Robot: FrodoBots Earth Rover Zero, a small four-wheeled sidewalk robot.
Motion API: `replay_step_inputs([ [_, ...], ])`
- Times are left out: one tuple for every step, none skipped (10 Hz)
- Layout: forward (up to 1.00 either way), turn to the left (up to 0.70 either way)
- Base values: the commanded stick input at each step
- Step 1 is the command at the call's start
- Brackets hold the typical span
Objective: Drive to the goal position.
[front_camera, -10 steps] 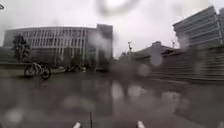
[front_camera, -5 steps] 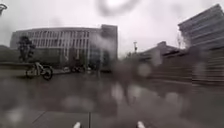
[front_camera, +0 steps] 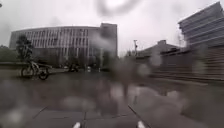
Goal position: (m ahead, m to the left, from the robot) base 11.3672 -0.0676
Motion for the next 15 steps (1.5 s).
replay_step_inputs([
  [0.7,0.0],
  [0.7,0.04],
  [0.7,0.12],
  [0.7,0.13],
  [0.7,0.13],
  [0.7,0.13],
  [0.7,0.13],
  [0.7,0.13],
  [0.7,0.13],
  [0.7,0.13],
  [0.7,0.13],
  [0.7,0.13],
  [0.7,0.13],
  [0.7,0.13],
  [0.7,0.08],
])
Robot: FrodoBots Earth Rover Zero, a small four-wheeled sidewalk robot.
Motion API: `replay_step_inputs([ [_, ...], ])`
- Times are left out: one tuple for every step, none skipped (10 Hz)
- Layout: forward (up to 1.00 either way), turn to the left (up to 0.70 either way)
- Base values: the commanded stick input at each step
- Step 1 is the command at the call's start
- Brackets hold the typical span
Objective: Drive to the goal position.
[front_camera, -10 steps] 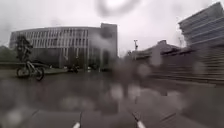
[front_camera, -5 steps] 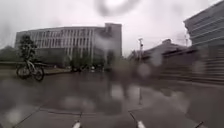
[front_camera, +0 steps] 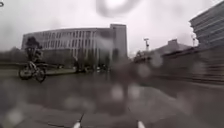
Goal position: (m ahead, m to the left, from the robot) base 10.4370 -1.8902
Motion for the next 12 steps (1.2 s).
replay_step_inputs([
  [0.7,0.03],
  [0.7,0.01],
  [0.7,0.0],
  [0.7,0.0],
  [0.7,0.0],
  [0.7,0.0],
  [0.7,0.0],
  [0.7,0.0],
  [0.7,0.0],
  [0.7,0.0],
  [0.7,-0.07],
  [0.7,-0.14],
])
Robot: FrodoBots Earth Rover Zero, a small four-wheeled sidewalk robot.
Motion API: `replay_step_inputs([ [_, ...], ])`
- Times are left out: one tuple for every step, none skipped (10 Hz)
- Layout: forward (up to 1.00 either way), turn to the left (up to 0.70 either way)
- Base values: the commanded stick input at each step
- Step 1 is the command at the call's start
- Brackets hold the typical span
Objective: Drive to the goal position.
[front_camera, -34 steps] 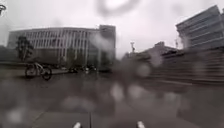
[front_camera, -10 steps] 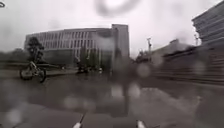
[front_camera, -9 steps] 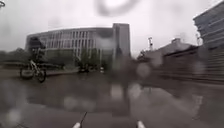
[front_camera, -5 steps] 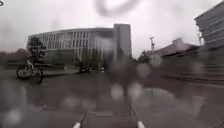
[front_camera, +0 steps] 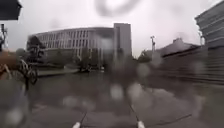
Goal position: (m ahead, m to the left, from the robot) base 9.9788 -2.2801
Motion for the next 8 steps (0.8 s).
replay_step_inputs([
  [0.7,-0.14],
  [0.7,-0.03],
  [0.7,0.0],
  [0.7,0.0],
  [0.7,0.0],
  [0.7,0.0],
  [0.7,0.0],
  [0.7,0.0],
])
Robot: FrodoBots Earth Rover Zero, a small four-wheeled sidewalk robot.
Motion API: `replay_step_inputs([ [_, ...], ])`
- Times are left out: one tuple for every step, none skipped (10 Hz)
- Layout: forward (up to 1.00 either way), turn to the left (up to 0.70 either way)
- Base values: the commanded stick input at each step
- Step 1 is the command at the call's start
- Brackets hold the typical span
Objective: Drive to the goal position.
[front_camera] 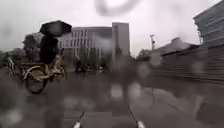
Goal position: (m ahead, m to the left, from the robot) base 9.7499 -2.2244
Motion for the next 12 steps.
replay_step_inputs([
  [0.7,0.0],
  [0.7,0.0],
  [0.7,0.0],
  [0.7,0.0],
  [0.7,0.0],
  [0.7,0.0],
  [0.7,0.03],
  [0.7,0.14],
  [0.7,0.14],
  [0.7,0.14],
  [0.7,0.14],
  [0.7,0.14],
])
